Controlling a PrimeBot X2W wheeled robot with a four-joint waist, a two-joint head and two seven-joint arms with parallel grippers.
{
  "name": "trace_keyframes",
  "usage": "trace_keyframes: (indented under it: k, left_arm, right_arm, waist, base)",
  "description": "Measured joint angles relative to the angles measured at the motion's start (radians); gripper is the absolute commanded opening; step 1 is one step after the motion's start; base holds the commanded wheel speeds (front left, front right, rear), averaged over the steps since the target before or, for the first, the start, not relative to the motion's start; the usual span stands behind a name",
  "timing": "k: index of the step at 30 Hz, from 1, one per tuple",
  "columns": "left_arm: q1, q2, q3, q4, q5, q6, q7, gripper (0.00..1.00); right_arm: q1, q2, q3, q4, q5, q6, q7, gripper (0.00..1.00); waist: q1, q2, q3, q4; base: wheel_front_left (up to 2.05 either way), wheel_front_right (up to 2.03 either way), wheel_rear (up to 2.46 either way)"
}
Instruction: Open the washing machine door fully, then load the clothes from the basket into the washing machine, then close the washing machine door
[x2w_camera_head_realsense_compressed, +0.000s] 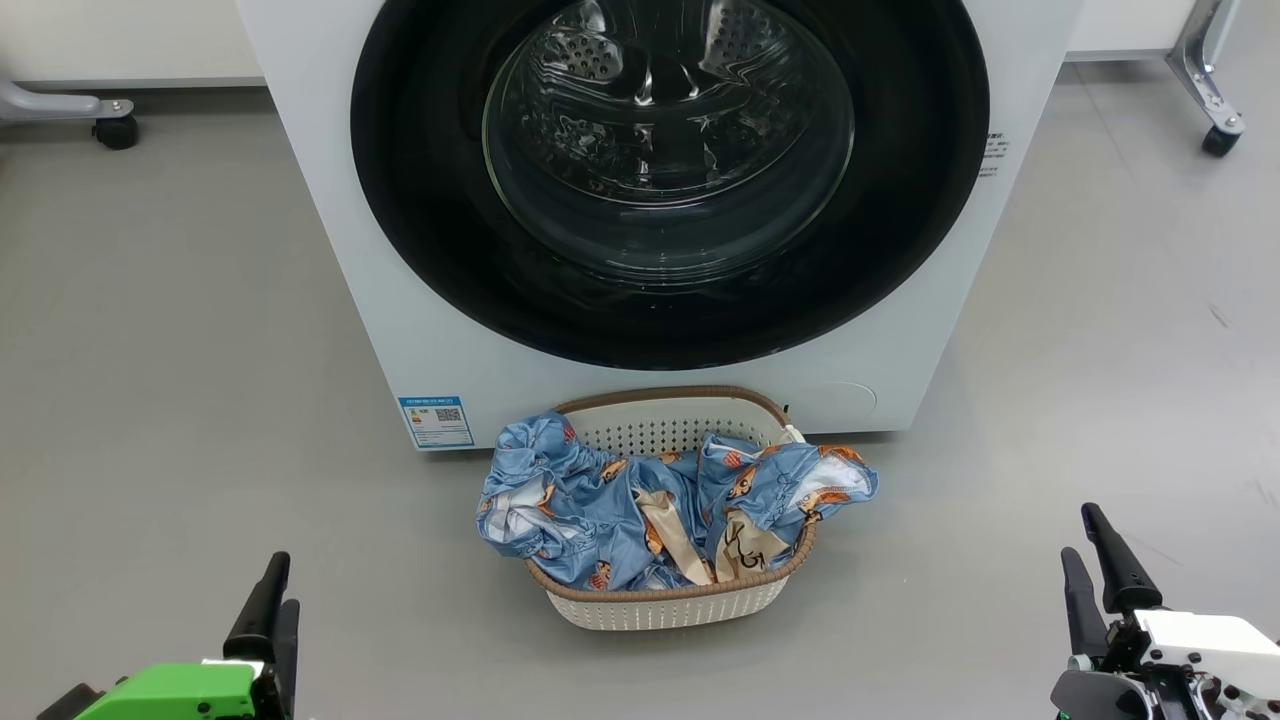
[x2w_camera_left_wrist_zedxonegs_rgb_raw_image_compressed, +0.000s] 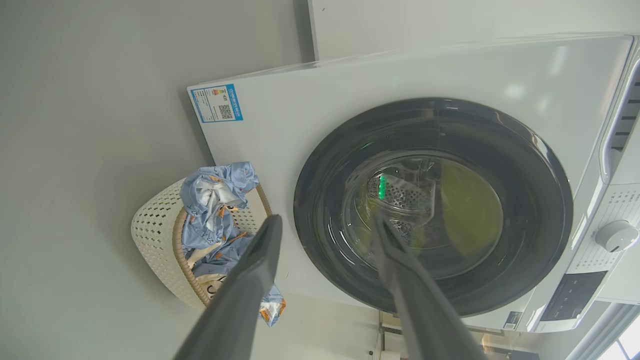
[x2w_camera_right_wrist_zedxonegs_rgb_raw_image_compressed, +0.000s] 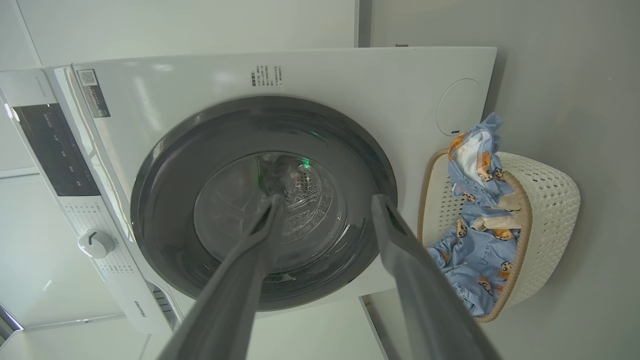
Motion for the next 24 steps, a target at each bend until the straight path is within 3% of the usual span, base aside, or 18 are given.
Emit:
trace_keyframes:
  k: [11,24]
  left_arm:
    - [0.002,0.000,-0.005,-0.020,0.004,0.000,-0.027,1.00]
    - [0.008,0.029,-0.028,-0.038,0.145,0.000,-0.075,1.00]
  right_arm:
    - [0.000,0.000,0.012,-0.018,-0.036,0.000,-0.028,1.00]
    - [0.000,-0.044,0.059,-0.050,-0.242,0.000,-0.069,1.00]
  waist:
    - [0.0000,0.0000,0.001,0.005]
    - [0.0000,0.0000,-0.004,0.012]
  base:
    - [0.00,0.00,0.00]
    - [0.00,0.00,0.00]
